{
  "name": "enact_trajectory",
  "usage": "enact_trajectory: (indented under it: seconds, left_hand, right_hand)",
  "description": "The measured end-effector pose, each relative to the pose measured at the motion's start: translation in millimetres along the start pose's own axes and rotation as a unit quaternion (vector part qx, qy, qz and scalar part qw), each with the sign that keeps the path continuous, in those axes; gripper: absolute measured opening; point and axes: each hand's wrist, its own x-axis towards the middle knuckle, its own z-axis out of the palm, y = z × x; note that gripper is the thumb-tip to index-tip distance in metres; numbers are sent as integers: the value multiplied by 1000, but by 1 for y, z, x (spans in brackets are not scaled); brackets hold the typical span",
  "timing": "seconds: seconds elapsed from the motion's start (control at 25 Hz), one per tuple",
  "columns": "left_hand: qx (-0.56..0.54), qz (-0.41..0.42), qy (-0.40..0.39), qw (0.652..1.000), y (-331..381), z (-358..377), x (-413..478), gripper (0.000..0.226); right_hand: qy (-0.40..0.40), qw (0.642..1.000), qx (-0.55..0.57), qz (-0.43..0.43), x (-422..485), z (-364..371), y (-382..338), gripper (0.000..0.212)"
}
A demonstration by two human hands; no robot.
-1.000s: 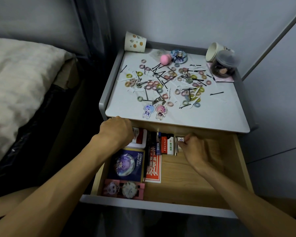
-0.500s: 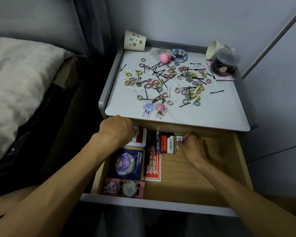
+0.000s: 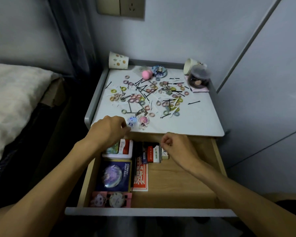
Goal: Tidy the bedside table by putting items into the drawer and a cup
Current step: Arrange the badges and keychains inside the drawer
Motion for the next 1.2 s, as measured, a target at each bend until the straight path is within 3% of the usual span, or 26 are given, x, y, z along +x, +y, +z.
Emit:
enact_trajectory:
  seconds: [0.08,0.2,0.36,0.44,0.72,0.88,1.04,1.2]
  left_hand:
    - [-136,23,19,990,9,-6,5,21]
    - [-215,22,31,976,19,-14,14,15]
    - [-464,-55,-19,884,28,-28,34,18]
    - [-478,-58,-7,877,34,-34,51,23]
    - [-423,-45,37,904,52,-34,140,14]
    - [-276,-36,114,954,48,-26,199,13]
    - [-153,10,127,980,59,-20,238,46]
    - [-23,31,144,989,71,-5,272,39]
  right_hand:
    - [6,999,28,-31,3,-20,-10,3]
    - [18,998,34,-50,20,-45,-14,6]
    - [20,1000,0,-23,61,-72,1,19]
    - [27,999,-18,-12,89,-85,8,21]
    - [48,996,-62,-35,183,-104,4,23]
    - [43,995,-80,-43,233,-98,4,23]
    - [41,995,-75,-45,256,-87,9,16]
    - [43,995,-61,-68,253,-82,14,16]
